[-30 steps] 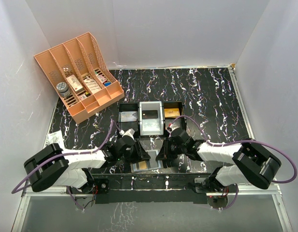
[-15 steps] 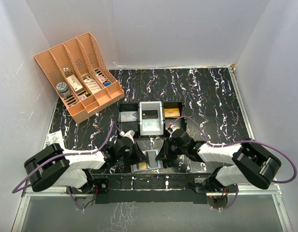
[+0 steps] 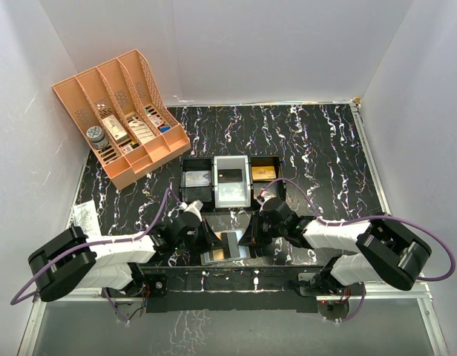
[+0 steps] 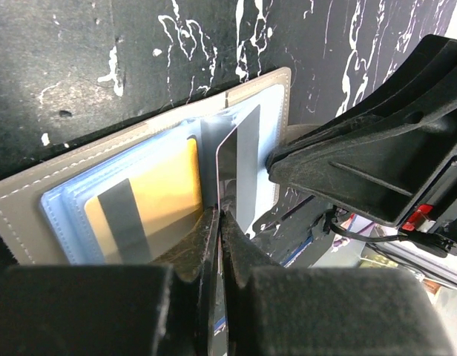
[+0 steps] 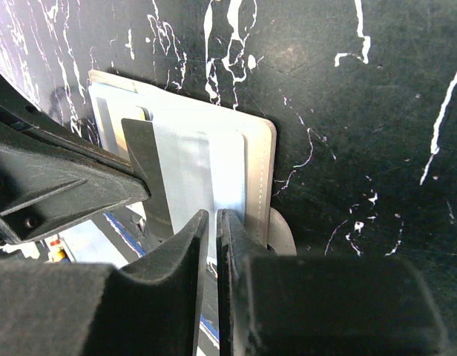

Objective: Take the credit cards out of the card holder

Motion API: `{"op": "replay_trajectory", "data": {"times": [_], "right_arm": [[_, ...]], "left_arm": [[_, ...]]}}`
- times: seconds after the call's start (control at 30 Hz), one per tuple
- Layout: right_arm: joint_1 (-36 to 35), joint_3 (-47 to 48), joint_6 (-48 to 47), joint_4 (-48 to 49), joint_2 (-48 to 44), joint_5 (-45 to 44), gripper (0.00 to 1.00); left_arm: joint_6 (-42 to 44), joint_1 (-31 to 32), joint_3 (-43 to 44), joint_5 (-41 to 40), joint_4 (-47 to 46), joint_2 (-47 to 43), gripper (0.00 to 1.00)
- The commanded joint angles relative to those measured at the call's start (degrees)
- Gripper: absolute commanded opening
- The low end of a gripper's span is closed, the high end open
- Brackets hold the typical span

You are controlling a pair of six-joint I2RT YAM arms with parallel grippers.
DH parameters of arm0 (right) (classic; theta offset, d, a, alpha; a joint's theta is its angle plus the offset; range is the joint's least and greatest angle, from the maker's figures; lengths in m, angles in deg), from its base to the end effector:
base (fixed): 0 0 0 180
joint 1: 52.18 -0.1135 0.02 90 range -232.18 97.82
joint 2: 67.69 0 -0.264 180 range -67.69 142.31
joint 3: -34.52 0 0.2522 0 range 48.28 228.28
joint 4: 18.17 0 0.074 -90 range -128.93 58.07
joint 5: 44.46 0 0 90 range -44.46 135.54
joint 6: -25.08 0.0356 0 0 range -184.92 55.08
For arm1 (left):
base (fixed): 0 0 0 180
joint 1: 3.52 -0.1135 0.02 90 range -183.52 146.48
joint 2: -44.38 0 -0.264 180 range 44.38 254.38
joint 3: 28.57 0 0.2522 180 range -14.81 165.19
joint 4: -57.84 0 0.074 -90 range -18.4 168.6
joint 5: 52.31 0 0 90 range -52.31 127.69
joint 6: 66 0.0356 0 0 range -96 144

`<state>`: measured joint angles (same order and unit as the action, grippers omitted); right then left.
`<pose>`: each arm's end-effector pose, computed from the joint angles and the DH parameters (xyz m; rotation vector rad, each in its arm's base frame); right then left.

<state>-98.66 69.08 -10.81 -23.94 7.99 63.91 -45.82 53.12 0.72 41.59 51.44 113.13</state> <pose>0.1422 0.1661 0.1248 0.0075 2.6923 1.0941 0.1139 -0.1774 0.1395 -0.2384 2.4609 -1.2347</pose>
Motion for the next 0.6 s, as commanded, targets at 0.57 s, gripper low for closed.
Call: {"op": "replay_trajectory", "data": {"times": [0.57], "right_arm": [[-1.52,9.00,-3.16,-4.83,-0.75,1.96,0.27]], "left_arm": [[3.28,0.22,2.85,-1.03,6.22,-0.54,0.00]]}}
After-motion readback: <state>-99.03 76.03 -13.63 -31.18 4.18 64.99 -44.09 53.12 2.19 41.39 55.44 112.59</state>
